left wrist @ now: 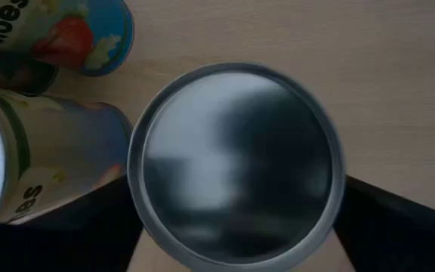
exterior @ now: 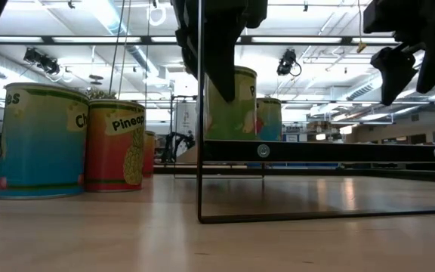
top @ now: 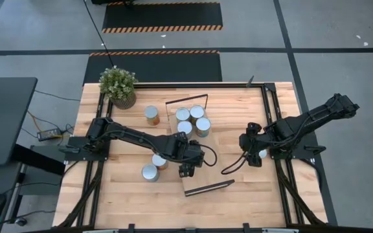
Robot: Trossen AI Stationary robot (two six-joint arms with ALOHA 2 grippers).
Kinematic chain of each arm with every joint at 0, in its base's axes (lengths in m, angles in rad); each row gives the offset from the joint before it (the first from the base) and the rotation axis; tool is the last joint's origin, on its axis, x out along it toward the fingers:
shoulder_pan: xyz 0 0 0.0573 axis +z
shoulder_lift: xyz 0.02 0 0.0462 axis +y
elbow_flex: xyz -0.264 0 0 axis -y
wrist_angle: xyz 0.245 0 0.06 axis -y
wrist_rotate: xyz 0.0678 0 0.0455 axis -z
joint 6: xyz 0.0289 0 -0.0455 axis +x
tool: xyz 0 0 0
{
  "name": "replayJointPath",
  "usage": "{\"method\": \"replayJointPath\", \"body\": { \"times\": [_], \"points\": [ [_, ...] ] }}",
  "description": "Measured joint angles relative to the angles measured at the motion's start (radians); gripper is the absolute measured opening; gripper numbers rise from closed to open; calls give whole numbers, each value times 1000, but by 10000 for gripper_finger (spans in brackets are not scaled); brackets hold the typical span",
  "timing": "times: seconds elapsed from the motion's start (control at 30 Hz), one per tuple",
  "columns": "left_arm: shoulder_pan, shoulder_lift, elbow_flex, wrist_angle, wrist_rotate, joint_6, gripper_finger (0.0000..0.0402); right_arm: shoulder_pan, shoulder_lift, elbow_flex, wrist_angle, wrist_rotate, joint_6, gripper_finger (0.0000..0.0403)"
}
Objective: Pick and place cans onto a shelf
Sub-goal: Put the canned pears on the shelf
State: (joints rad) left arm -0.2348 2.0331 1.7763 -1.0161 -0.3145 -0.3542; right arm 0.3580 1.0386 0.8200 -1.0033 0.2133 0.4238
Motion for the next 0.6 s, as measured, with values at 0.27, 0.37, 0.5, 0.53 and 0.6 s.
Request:
{"method": "replayJointPath", "body": {
  "times": [0.27, 0.37, 0.5, 0.53, 0.6],
  "points": [
    [7, -22, 5, -25, 1, 30, 379, 0, 0, 0, 0, -22, 0, 378],
    [8, -26, 23, -45, 3, 26, 378, 0, 0, 0, 2, -22, 0, 378],
    [-3, -26, 79, -112, 2, 33, 378, 0, 0, 0, 7, -14, -1, 378],
    [-6, -26, 94, -120, 0, 30, 378, 0, 0, 0, 7, -6, -4, 378],
    [-10, -26, 127, -144, -3, 29, 378, 0, 0, 0, 9, 2, -5, 378]
  ]
}}
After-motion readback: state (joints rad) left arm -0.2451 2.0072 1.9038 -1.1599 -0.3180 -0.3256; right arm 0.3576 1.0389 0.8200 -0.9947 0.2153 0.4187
